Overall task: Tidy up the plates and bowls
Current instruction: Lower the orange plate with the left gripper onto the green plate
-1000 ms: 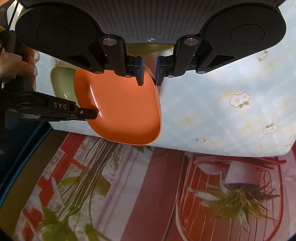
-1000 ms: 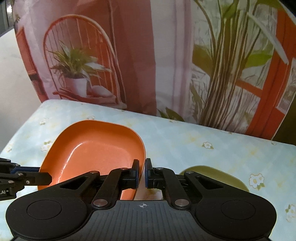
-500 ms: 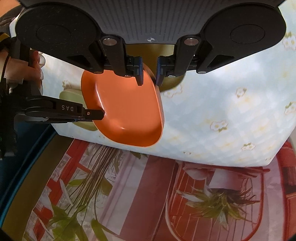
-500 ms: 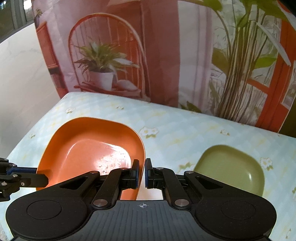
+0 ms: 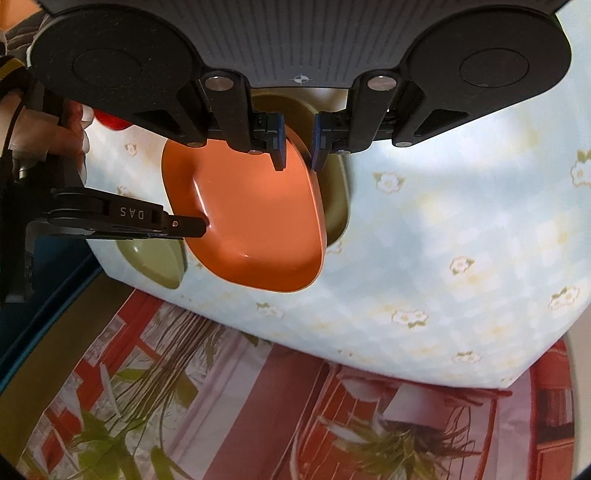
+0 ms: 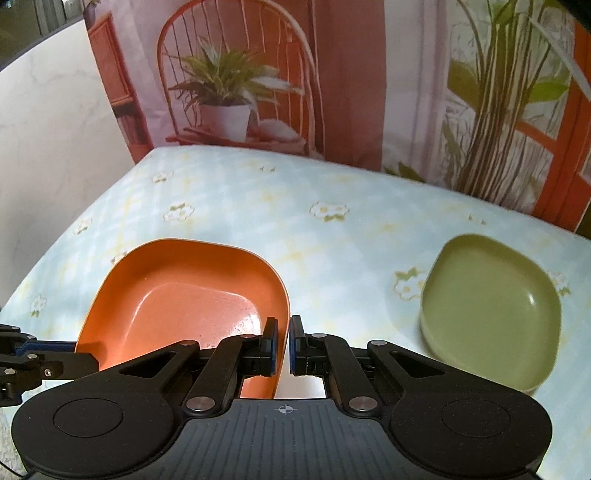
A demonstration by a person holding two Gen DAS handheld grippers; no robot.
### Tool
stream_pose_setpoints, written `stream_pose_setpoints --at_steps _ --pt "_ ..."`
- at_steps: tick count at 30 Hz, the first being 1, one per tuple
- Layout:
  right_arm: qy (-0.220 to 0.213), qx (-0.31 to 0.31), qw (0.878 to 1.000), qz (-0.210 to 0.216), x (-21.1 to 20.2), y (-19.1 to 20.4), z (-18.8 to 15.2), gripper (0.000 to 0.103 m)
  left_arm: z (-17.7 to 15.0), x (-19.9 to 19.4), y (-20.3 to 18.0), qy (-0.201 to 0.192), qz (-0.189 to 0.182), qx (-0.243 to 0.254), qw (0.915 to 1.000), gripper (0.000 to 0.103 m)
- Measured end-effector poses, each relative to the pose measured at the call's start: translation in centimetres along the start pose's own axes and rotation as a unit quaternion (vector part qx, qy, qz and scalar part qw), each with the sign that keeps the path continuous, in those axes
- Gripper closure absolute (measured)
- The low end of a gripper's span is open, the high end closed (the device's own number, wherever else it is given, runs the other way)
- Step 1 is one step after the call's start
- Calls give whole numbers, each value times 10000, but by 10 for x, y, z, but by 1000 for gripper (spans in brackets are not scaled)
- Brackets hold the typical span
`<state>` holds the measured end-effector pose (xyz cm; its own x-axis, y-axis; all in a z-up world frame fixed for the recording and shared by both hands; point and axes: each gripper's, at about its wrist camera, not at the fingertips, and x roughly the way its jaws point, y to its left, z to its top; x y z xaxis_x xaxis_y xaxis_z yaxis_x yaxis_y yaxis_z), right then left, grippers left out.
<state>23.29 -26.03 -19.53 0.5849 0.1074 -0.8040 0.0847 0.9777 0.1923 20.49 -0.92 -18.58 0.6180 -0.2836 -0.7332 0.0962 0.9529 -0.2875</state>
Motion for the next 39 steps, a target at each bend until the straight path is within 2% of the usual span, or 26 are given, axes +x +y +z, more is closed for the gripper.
stream_pose_setpoints --at_steps 8,23,39 --pt "172 -150 9997 20 8 11 -10 97 -10 5 6 49 121 -111 9999 88" --pt "117 -476 9987 -169 8 19 -11 97 -13 8 6 35 134 -120 9998 88" --pt "101 -712 9972 -203 8 25 -10 84 -14 9 5 13 164 -128 9998 87"
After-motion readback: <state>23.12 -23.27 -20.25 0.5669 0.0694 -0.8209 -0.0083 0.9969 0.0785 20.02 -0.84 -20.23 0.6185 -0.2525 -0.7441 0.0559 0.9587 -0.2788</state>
